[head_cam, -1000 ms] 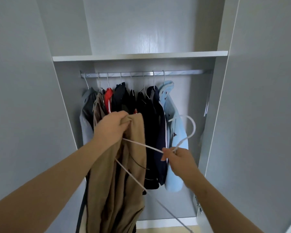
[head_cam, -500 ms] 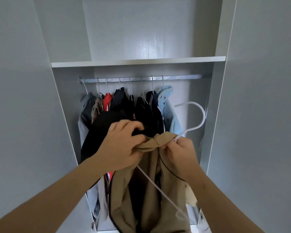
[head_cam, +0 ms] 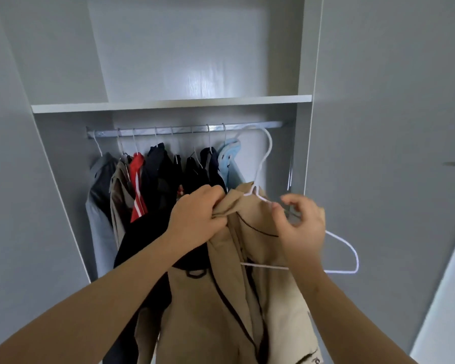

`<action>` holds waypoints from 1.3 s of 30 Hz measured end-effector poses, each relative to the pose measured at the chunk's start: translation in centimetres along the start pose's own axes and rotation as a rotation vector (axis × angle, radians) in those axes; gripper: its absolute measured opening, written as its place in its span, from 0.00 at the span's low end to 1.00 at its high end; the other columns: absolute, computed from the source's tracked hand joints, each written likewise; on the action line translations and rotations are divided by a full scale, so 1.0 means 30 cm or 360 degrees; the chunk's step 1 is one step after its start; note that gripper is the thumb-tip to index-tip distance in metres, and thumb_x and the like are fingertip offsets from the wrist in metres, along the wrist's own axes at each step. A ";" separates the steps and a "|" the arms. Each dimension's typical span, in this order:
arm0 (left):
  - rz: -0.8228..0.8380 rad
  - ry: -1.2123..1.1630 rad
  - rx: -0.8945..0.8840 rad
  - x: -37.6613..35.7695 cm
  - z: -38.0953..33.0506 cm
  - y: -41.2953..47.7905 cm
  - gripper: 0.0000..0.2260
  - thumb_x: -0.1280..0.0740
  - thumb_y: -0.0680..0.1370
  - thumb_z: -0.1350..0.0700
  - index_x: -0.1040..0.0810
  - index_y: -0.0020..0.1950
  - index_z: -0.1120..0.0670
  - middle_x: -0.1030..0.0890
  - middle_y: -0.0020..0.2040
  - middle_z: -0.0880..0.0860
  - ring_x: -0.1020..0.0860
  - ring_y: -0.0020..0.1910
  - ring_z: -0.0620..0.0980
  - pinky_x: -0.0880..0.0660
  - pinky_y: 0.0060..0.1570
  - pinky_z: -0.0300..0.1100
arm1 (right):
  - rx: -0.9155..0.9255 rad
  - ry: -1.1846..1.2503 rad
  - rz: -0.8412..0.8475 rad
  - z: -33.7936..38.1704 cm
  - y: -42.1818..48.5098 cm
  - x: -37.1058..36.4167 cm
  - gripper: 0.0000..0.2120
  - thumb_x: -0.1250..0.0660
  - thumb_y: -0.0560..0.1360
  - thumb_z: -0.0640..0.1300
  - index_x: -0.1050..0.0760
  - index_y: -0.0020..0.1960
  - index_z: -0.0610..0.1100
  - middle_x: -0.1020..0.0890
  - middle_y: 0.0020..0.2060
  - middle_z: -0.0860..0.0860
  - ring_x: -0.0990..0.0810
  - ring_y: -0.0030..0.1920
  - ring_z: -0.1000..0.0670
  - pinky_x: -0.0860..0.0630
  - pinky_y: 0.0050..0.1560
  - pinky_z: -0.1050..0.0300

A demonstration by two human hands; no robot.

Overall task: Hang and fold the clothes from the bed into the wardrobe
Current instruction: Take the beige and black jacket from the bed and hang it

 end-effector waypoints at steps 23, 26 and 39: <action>-0.0356 -0.1021 0.0348 0.286 0.165 -0.014 0.22 0.32 0.70 0.70 0.32 0.45 0.42 0.26 0.43 0.48 0.26 0.38 0.38 0.27 0.39 0.32 | -0.0780 0.0228 0.1827 -0.242 -0.355 -0.372 0.15 0.26 0.67 0.37 0.22 0.49 0.52 0.18 0.46 0.55 0.19 0.46 0.58 0.23 0.44 0.66; -0.0417 -0.1104 0.0337 0.336 0.195 -0.036 0.24 0.33 0.70 0.72 0.28 0.48 0.41 0.22 0.42 0.42 0.24 0.40 0.35 0.25 0.40 0.32 | -0.0659 0.0010 0.2182 -0.269 -0.443 -0.401 0.10 0.29 0.67 0.39 0.22 0.44 0.52 0.17 0.43 0.52 0.20 0.40 0.61 0.26 0.40 0.71; -0.0086 -0.0647 0.0306 0.397 0.333 -0.094 0.31 0.33 0.66 0.77 0.20 0.30 0.37 0.26 0.34 0.43 0.27 0.35 0.37 0.33 0.38 0.28 | -0.0421 -0.0146 0.1669 -0.284 -0.169 -0.325 0.09 0.40 0.79 0.39 0.22 0.48 0.48 0.21 0.42 0.56 0.23 0.47 0.53 0.30 0.47 0.69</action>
Point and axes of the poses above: each hand's wrist, its own y-axis towards the middle knuckle, its own x-axis out of the back of the hand, z = x × y, the point moved 9 cm from there along y, towards the middle knuckle
